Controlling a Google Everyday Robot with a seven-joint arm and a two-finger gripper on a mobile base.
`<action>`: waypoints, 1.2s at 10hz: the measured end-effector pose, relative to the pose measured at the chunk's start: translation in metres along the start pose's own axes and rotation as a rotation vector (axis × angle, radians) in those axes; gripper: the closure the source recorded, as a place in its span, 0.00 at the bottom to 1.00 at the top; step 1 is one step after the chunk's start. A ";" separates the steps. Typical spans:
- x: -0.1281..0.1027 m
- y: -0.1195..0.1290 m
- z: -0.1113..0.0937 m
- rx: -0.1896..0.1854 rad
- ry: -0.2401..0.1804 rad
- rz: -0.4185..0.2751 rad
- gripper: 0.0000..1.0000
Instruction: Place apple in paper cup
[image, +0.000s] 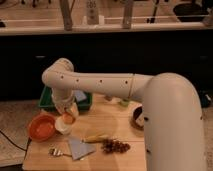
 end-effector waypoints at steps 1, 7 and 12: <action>0.001 -0.002 -0.002 0.000 0.004 -0.005 1.00; -0.001 -0.008 -0.012 0.036 0.014 -0.053 1.00; -0.003 -0.015 -0.014 0.061 -0.015 -0.108 0.69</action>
